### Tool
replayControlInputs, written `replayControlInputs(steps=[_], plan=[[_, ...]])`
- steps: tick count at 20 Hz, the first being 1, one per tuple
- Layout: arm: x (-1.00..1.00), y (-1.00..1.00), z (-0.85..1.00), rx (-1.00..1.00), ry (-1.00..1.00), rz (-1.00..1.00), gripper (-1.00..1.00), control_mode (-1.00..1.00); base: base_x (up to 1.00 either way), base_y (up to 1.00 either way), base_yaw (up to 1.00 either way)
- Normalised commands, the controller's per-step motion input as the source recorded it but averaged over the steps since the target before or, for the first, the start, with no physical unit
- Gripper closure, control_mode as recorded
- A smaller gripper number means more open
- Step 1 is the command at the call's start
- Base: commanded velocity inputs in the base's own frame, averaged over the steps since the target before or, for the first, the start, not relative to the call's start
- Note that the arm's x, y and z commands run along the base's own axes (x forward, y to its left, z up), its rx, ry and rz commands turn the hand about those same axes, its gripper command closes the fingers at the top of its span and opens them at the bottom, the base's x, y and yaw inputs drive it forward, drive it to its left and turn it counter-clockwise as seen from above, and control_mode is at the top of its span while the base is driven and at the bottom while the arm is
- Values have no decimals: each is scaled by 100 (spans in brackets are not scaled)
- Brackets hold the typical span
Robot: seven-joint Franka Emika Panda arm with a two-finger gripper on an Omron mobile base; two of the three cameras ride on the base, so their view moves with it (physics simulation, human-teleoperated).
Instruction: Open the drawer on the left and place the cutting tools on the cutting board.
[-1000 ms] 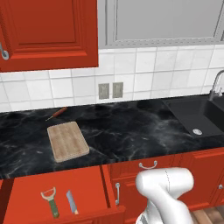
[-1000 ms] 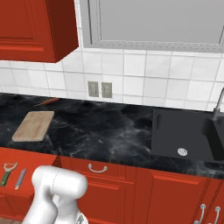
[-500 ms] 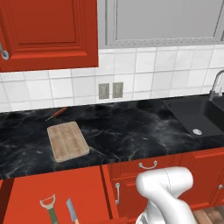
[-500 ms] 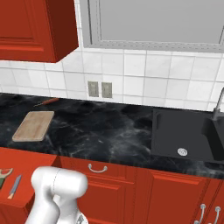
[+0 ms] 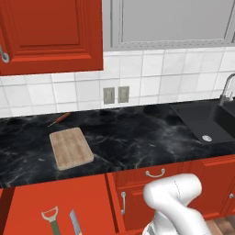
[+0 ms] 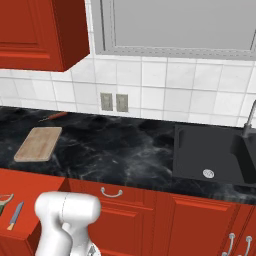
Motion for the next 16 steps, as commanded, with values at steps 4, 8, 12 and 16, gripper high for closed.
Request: replayControlInputs(steps=[4, 8, 12, 16], plan=[[-95, -7, 69, 6, 0, 0, -100, -100, 0, 0, 0], [-74, -8, 79, 5, 5, -1, -100, -100, 0, 0, 0], [-27, 0, 79, 0, 17, -2, -100, -100, 0, 0, 0], [10, 0, 38, 0, 22, 0, -100, -100, 0, 0, 0]])
